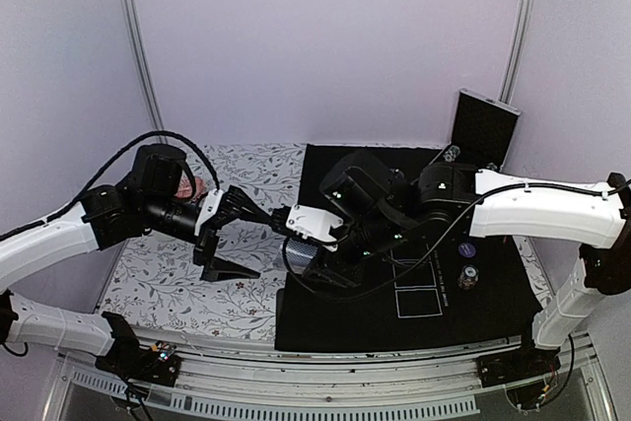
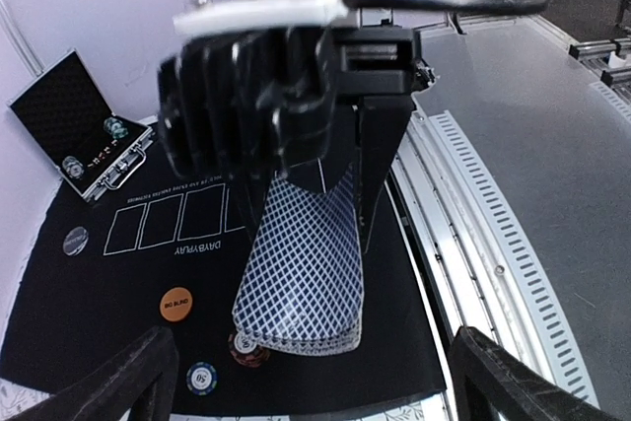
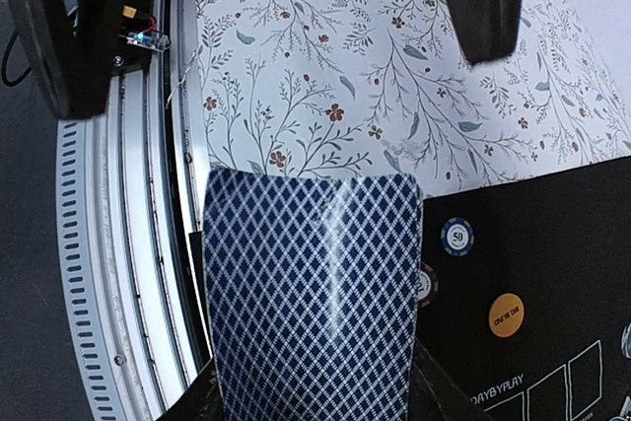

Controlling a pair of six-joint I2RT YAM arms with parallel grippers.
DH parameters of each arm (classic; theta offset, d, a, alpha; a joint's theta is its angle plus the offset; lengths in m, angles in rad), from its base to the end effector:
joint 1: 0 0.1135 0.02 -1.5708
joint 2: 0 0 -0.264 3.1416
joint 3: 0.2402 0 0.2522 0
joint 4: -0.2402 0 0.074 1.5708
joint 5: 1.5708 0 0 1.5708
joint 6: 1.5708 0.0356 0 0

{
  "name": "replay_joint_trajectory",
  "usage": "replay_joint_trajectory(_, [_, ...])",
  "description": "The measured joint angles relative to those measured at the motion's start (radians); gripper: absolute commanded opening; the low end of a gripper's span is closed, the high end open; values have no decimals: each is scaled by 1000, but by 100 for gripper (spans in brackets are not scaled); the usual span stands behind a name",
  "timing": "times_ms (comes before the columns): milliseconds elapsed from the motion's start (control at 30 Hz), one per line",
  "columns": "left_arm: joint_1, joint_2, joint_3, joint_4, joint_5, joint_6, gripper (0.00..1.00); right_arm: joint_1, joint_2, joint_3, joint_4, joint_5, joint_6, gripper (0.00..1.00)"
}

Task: Distribute texas hold em gaming equipment
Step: Place the face-down deck piles on the poker table mat.

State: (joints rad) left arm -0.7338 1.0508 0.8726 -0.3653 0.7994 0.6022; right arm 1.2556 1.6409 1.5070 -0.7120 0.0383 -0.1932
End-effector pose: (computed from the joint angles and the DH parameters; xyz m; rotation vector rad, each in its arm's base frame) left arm 0.1501 -0.1697 0.3071 1.6150 1.2764 -0.9183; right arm 0.1135 0.3437 0.3216 -1.6191 1.8568 0.4325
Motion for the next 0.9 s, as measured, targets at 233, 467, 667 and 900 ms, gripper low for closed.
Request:
replay_joint_trajectory(233, [-25,48,-56,134,-1,-65,98,1,2,82,-29,-5,-35,39])
replay_joint_trajectory(467, [-32,61,-57,201,-4,-104,98,3,47,156,-48,-9,-62,39])
replay_joint_trajectory(667, [-33,62,-69,251,-2,-129,79,5,76,198,-75,-6,-82,39])
replay_joint_trajectory(900, [-34,63,-69,270,1,-135,67,5,87,236,-112,0,-101,39])
